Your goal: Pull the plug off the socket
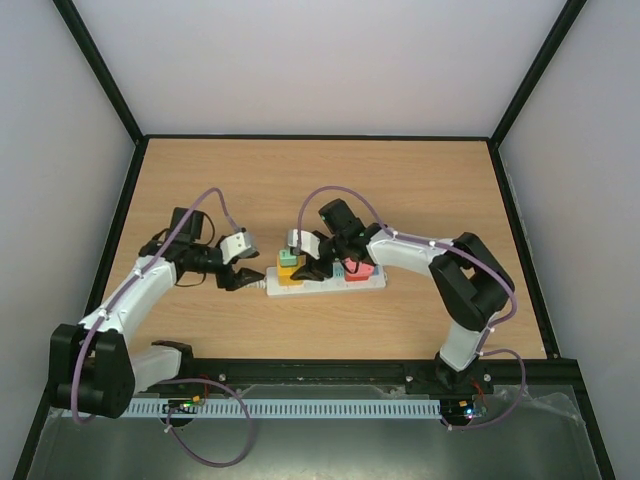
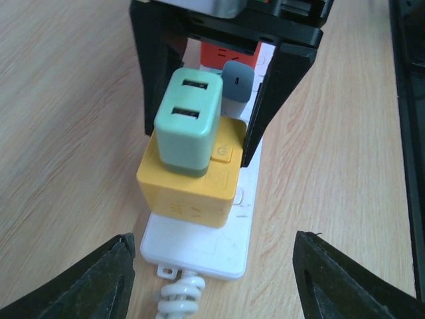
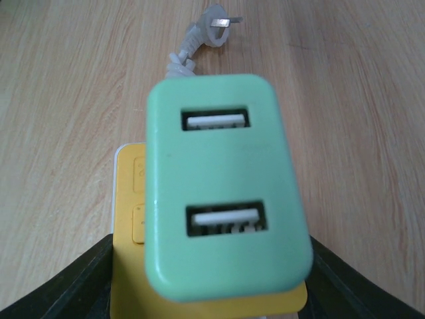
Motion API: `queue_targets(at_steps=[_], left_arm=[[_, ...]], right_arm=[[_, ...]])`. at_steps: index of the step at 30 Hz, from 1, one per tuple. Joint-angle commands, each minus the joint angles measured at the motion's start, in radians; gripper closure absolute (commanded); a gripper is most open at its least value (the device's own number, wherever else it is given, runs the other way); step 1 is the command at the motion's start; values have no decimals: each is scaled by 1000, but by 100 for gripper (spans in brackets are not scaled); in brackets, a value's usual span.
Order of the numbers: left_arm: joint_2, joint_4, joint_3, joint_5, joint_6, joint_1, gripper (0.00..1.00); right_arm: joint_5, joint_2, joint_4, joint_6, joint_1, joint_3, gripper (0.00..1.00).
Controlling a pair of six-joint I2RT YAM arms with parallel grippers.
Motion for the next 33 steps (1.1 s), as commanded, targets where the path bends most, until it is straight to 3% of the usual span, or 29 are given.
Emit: queue_targets(at_steps=[1, 11, 23, 33], left_arm=[[-20, 112, -27, -3, -16, -80, 33], [22, 274, -50, -22, -83, -204, 37], [150, 406, -35, -56, -159, -352, 41], [174, 456, -56, -98, -173, -383, 56]], right_arm=[[-19, -73, -10, 86, 13, -86, 52], [-5, -184, 44, 84, 13, -227, 54], [67, -175, 164, 106, 13, -300, 58], [58, -176, 152, 83, 13, -303, 61]])
